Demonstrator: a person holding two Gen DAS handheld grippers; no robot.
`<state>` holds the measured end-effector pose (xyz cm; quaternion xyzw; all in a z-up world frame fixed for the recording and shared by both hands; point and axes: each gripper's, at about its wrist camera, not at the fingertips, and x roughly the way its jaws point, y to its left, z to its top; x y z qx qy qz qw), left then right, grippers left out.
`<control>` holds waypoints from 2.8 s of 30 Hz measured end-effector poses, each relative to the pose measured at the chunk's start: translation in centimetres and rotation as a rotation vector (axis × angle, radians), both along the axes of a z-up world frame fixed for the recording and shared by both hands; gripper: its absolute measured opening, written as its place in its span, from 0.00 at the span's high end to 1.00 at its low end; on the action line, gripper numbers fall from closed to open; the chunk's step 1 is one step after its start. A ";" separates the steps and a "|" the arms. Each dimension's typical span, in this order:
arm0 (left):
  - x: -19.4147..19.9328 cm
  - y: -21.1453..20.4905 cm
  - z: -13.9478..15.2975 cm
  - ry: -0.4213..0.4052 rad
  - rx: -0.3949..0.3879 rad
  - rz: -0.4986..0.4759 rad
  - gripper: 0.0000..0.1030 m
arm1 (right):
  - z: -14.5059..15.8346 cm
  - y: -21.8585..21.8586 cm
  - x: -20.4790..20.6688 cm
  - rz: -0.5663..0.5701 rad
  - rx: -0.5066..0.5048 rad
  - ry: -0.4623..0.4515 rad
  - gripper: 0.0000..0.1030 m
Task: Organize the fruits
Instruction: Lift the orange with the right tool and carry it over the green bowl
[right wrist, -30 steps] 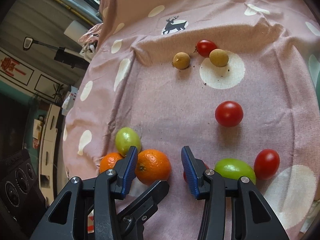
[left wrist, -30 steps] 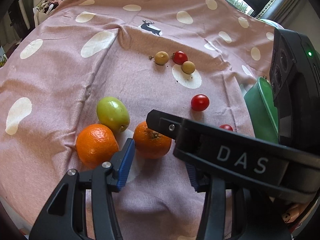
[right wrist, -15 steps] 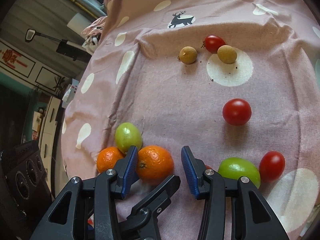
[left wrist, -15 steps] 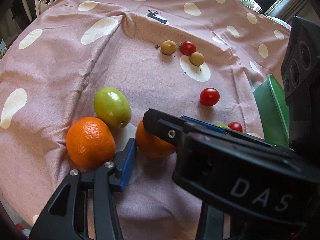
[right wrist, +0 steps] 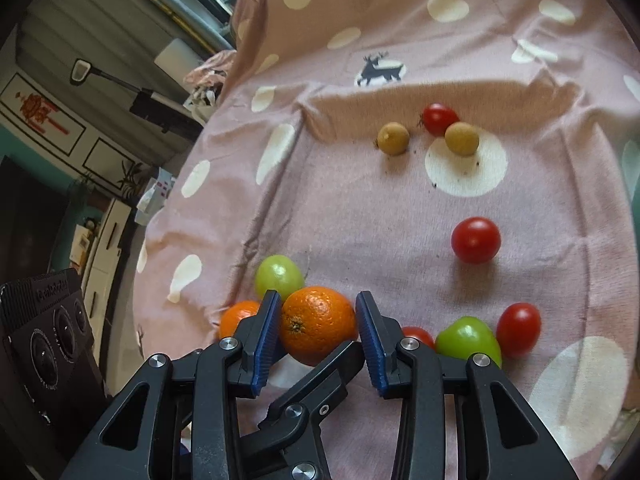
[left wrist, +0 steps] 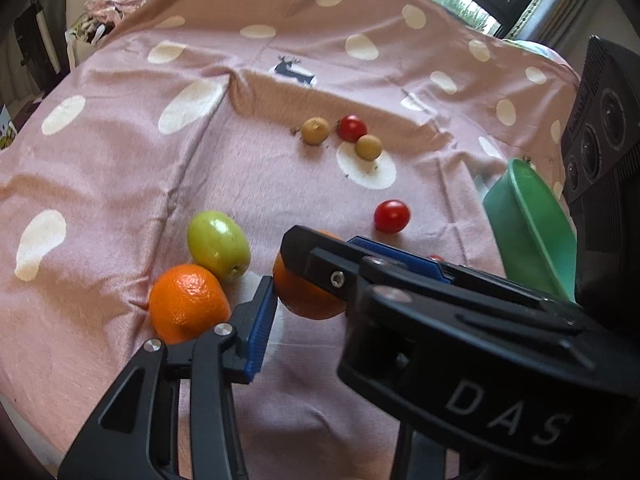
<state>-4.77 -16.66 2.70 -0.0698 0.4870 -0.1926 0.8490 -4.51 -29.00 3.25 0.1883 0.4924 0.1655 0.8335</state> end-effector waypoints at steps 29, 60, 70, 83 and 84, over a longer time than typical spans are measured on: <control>-4.0 -8.9 8.3 -0.295 -0.013 -0.205 0.59 | 8.3 -8.0 -6.4 -0.241 0.021 -0.313 0.60; -4.6 -19.3 6.6 -0.247 -0.058 -0.511 0.59 | 6.9 -18.0 -10.6 -0.586 0.027 -0.273 0.60; -4.6 -21.4 5.6 -0.213 -0.058 -0.567 0.59 | 6.1 -19.8 -11.1 -0.650 0.035 -0.239 0.60; -4.2 -23.2 4.3 -0.163 -0.062 -0.613 0.59 | 4.9 -21.3 -11.4 -0.705 0.034 -0.191 0.60; -4.1 -23.3 4.2 -0.159 -0.062 -0.615 0.59 | 4.8 -21.4 -11.3 -0.708 0.034 -0.187 0.60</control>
